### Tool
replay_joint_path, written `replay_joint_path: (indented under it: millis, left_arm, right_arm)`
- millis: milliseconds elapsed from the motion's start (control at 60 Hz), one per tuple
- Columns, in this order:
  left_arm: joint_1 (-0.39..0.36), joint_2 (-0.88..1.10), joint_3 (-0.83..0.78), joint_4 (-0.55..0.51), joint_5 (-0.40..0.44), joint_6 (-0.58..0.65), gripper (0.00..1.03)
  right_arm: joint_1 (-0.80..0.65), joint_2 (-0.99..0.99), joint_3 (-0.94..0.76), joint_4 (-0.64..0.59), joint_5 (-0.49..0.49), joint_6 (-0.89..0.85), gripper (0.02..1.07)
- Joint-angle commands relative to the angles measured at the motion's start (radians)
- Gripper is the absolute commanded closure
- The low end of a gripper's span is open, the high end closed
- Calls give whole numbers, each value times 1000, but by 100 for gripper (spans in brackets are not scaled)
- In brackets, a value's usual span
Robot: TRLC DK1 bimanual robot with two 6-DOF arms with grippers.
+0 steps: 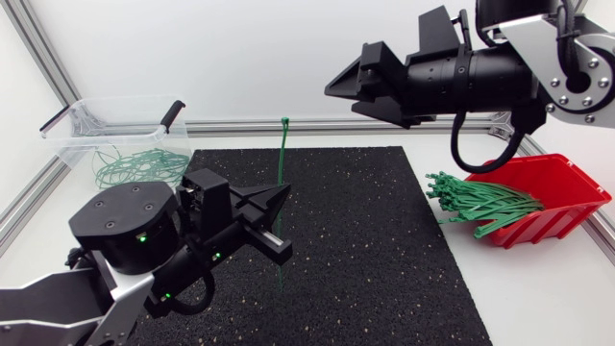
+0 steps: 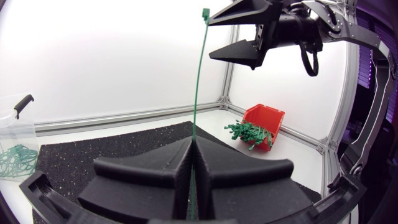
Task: Take a green cable tie from the red box, thread the tail through the head to close it, then place it in the transparent bin on the left.
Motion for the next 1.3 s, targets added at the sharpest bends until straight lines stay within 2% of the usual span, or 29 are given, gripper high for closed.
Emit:
replay_joint_path:
  millis: [0,133,317,517,617,817,917,1050,1283]
  left_arm:
    - [22,-41,-25,-17,45,-26,100]
    - [39,-61,-28,-48,111,-50,100]
    - [26,-66,-19,-71,148,-50,100]
    - [24,-72,7,-125,222,-84,100]
    - [27,-77,16,-138,242,-96,100]
    - [41,-81,55,-174,288,-121,100]
    - [41,-81,65,-181,305,-128,100]
    - [38,-80,75,-198,322,-128,100]
    - [30,-73,81,-207,332,-128,100]
  right_arm:
    - [-66,-6,-35,-12,-100,-59,15]
    - [-119,6,-61,-9,-252,-130,15]
    - [-130,37,-84,-9,-422,-272,15]
    - [-109,73,-84,-29,-537,-460,15]
    - [-76,75,-83,-88,-525,-595,15]
    - [-23,86,-101,-120,-520,-723,17]
    - [-6,83,-115,-123,-520,-762,27]
    - [-3,77,-132,-121,-523,-837,47]
    - [30,70,-140,-123,-523,-861,48]
